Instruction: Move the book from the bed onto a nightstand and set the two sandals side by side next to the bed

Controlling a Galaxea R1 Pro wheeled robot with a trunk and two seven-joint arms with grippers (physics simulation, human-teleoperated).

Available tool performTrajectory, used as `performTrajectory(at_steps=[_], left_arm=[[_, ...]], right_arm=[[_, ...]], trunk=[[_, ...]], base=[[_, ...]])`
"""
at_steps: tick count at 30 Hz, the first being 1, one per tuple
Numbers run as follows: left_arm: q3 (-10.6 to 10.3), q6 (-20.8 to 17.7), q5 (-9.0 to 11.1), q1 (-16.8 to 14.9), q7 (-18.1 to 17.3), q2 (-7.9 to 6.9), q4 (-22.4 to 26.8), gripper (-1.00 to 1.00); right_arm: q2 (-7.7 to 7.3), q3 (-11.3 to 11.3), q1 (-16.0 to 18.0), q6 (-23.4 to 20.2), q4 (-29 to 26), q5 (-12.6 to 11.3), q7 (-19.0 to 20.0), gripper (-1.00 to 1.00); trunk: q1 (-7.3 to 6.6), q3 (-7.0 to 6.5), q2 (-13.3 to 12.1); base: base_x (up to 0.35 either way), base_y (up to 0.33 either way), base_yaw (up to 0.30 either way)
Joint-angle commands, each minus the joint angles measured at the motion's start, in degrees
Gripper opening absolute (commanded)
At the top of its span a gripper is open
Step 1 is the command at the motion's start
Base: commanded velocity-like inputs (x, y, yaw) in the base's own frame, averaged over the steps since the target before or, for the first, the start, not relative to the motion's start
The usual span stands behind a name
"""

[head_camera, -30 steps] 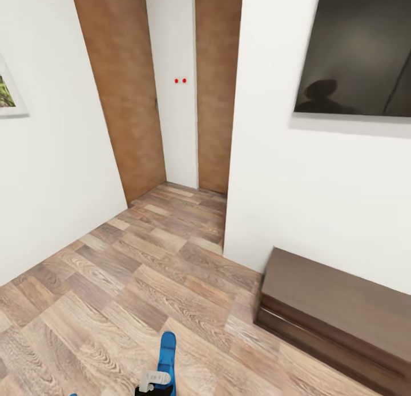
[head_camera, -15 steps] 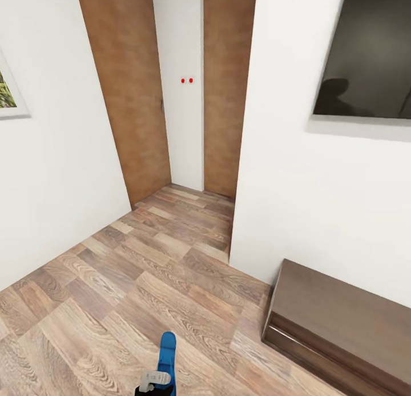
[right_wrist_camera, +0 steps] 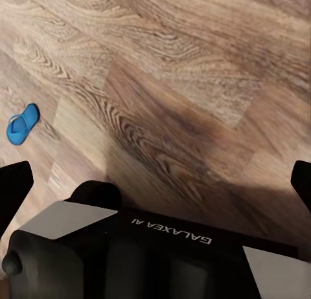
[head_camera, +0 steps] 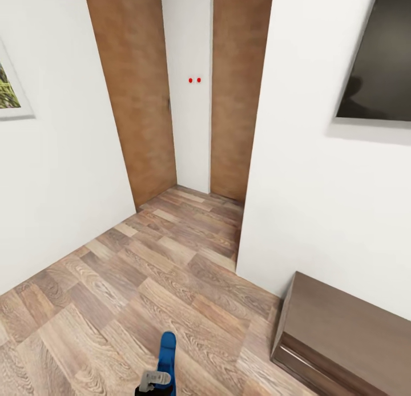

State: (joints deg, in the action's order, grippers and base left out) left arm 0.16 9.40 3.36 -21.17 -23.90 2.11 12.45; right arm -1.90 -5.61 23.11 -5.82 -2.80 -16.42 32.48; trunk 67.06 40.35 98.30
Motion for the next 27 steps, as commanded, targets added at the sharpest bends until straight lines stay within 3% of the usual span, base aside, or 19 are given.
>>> performTrajectory(at_steps=[1, 10, 16, 27], left_arm=[[0.0, 0.1, 0.3, 0.0, -0.2, 0.0, -0.1, -1.0], [0.0, 0.1, 0.3, -0.1, -0.2, 0.0, -0.1, -1.0], [0.0, 0.1, 0.4, 0.0, -0.2, 0.0, -0.1, -1.0], [0.0, 0.1, 0.4, 0.0, -0.2, 0.0, -0.1, -1.0]], right_arm=[[-0.03, -0.5, 0.0, -0.4, -0.1, -0.6, 0.1, 1.0], [-0.03, -0.5, 0.0, -0.4, -0.1, -0.6, 0.1, 1.0], [-0.05, -0.5, 0.0, -0.4, -0.1, -0.6, 0.1, 1.0], [-0.04, -0.5, 0.0, -0.3, -0.1, -0.6, 0.1, 1.0]], trunk=[[0.02, 0.05, 0.0], [0.02, 0.05, 0.0], [0.02, 0.05, 0.0], [0.02, 0.05, 0.0]], base=[[0.213, 0.0, 0.005], [0.217, 0.0, 0.007], [0.223, 0.0, 0.187], [0.223, 0.0, 0.059]])
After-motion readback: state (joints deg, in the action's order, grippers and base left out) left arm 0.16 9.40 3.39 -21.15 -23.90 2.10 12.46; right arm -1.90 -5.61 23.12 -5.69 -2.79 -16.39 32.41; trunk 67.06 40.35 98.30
